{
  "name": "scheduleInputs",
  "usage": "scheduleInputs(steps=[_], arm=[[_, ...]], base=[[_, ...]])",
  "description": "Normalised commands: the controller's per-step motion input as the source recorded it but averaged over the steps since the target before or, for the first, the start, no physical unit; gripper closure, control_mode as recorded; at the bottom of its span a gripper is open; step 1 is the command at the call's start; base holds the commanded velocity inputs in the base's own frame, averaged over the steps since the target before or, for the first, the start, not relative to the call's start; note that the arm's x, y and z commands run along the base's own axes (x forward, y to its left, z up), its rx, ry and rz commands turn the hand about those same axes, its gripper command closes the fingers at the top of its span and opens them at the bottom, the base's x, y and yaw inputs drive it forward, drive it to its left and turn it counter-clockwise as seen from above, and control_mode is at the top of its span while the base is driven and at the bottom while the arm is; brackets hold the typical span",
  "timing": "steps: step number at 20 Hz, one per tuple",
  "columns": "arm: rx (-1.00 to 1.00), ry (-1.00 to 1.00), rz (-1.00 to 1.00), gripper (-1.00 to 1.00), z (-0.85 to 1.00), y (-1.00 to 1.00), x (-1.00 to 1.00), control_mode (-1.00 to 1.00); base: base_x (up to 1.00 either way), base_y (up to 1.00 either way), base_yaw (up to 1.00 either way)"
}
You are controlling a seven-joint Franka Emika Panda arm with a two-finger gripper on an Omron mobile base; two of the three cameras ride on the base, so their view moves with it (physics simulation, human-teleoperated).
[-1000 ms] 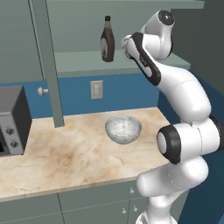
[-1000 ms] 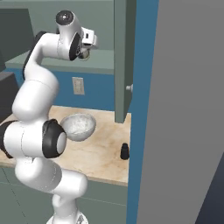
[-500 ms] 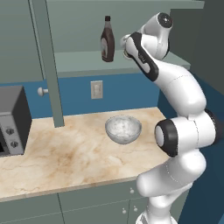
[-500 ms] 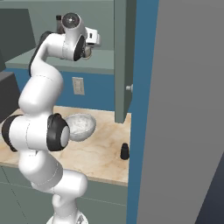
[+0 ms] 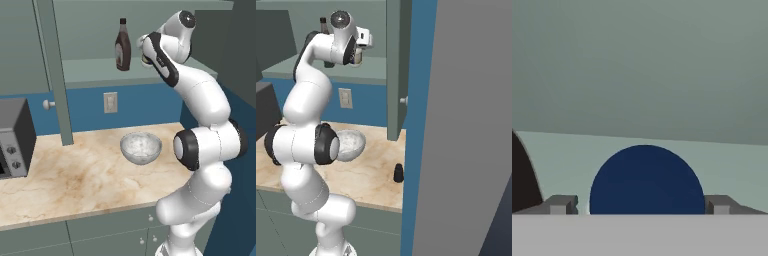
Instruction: There are various items on the counter. Only move the condiments/shakers into the cabinet.
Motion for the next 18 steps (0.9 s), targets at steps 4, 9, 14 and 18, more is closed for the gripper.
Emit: scheduleInputs(steps=[4, 9, 14, 18], arm=[[0.00, -0.06, 0.00, -1.00, 0.00, 0.14, 0.24, -1.00], [0.00, -0.12, 0.00, -1.00, 0.00, 0.11, 0.27, -1.00], [0.00, -0.06, -0.01, -1.00, 0.00, 0.05, 0.12, -1.00], [0.00, -0.09, 0.00, -1.00, 0.00, 0.00, -0.47, -1.00]], base=[[0.00, 0.00, 0.00], [0.00, 0.00, 0.00], [0.00, 0.00, 0.00], [0.00, 0.00, 0.00]])
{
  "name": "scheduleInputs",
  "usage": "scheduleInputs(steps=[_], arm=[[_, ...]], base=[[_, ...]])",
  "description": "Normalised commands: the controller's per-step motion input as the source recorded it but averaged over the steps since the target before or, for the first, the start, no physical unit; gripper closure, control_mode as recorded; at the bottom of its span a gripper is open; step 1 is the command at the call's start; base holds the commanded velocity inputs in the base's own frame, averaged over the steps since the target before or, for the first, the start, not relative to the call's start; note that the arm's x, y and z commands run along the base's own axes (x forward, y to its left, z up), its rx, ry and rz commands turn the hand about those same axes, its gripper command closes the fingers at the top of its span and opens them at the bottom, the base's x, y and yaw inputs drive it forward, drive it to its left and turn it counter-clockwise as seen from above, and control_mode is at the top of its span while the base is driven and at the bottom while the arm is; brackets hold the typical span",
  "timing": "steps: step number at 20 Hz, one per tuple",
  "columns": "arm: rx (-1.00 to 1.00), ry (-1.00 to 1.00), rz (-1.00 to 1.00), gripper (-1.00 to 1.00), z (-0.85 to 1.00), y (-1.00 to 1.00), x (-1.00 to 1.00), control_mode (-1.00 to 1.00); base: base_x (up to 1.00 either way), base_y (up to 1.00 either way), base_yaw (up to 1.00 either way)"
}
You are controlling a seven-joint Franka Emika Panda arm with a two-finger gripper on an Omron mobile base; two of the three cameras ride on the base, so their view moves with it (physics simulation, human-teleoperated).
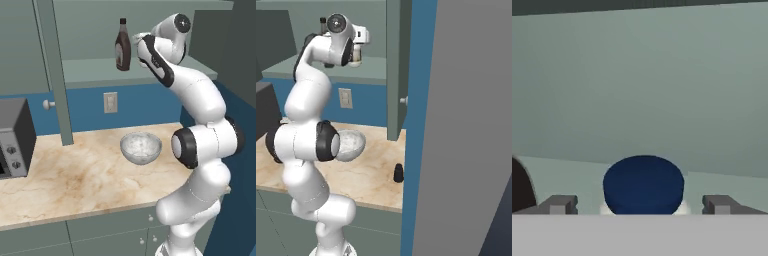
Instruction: There are various items on the counter. Only move the condiments/shakers into the cabinet.
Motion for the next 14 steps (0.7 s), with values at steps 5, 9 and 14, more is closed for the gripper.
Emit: scheduleInputs(steps=[5, 9, 14], arm=[[0.00, -0.04, -0.04, -1.00, -0.06, 0.00, -0.99, -1.00], [-0.02, 0.07, -0.08, -1.00, -0.54, -0.02, -1.00, -1.00], [-0.01, 0.25, -0.12, -1.00, -0.79, -0.11, -1.00, -1.00]], base=[[0.00, 0.00, 0.00], [0.00, 0.00, 0.00], [0.00, 0.00, 0.00]])
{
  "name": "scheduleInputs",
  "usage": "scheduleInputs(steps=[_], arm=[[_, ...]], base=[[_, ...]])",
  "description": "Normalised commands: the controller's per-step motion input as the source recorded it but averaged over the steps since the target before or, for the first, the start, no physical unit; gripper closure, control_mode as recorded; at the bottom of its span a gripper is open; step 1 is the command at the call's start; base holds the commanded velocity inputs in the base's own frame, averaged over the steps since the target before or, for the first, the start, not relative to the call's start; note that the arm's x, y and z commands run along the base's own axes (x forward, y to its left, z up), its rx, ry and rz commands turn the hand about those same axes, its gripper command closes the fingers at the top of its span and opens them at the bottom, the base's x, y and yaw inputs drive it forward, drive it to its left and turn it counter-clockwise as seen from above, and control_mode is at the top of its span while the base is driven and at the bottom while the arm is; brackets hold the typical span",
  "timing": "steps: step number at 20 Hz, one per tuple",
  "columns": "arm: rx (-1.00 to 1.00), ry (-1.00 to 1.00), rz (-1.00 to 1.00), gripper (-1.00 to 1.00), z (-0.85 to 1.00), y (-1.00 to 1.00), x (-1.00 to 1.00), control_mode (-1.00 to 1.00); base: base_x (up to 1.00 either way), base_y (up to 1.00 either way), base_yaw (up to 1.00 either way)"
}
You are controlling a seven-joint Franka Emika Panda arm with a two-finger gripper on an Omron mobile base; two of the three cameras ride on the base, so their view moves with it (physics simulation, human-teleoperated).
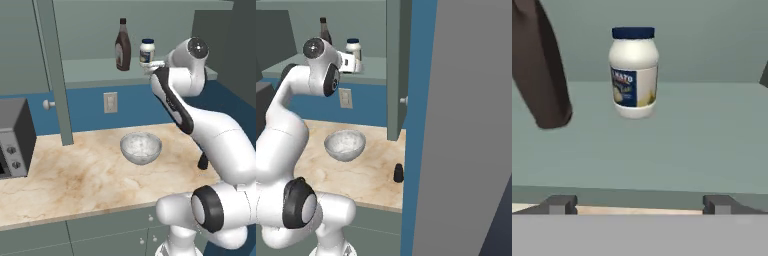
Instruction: There are various items on the counter. Only move the condiments/shakers into the cabinet.
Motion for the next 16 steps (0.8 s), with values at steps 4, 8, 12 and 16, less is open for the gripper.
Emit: scheduleInputs(steps=[4, 8, 12, 16], arm=[[-0.04, 0.43, -0.20, -1.00, -1.00, -0.26, -1.00, -1.00], [-0.08, 0.47, -0.22, -1.00, -1.00, -0.33, -0.89, -1.00], [-0.03, 0.62, -0.25, -1.00, -1.00, -0.44, -0.31, -1.00], [-0.01, 0.64, -0.29, -1.00, -1.00, -0.53, 0.00, -1.00]], base=[[0.00, 0.00, 0.00], [0.00, 0.00, 0.00], [0.00, 0.00, 0.00], [0.00, 0.00, 0.00]])
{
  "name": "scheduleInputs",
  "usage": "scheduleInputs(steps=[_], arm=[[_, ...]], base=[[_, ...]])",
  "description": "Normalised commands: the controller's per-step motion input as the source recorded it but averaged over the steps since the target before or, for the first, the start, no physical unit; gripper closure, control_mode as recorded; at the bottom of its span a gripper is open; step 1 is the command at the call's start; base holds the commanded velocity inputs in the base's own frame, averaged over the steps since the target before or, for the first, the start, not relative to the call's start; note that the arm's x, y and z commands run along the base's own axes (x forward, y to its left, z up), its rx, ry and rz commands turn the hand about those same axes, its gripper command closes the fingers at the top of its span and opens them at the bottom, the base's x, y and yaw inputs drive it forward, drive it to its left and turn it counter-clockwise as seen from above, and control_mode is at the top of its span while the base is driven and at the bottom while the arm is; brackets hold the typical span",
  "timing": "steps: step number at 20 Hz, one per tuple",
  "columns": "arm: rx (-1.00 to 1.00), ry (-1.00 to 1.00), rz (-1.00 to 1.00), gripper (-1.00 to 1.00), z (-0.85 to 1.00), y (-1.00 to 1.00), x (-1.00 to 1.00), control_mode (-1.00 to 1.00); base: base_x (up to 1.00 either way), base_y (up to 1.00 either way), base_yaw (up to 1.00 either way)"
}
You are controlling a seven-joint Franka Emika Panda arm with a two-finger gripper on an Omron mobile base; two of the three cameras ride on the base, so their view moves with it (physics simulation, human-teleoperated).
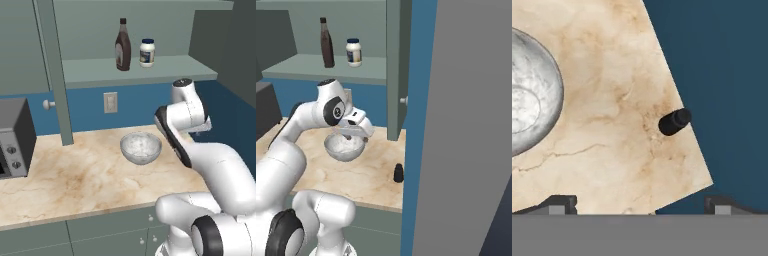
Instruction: There are various items on the counter. Only move the condiments/shakers into the cabinet.
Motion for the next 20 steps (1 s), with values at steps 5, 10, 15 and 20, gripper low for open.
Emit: scheduleInputs(steps=[5, 10, 15, 20], arm=[[-0.05, 0.09, -0.09, -1.00, -0.63, -0.29, 0.34, -1.00], [-0.06, -0.07, -0.09, -1.00, -0.69, -0.31, 0.17, -1.00], [-0.05, -0.27, -0.27, -1.00, -0.63, -0.59, -0.31, -1.00], [0.00, -0.26, -0.22, -1.00, -0.28, -0.43, -0.26, -1.00]], base=[[0.00, 0.00, 0.00], [0.00, 0.00, 0.00], [0.00, 0.00, 0.00], [0.00, 0.00, 0.00]])
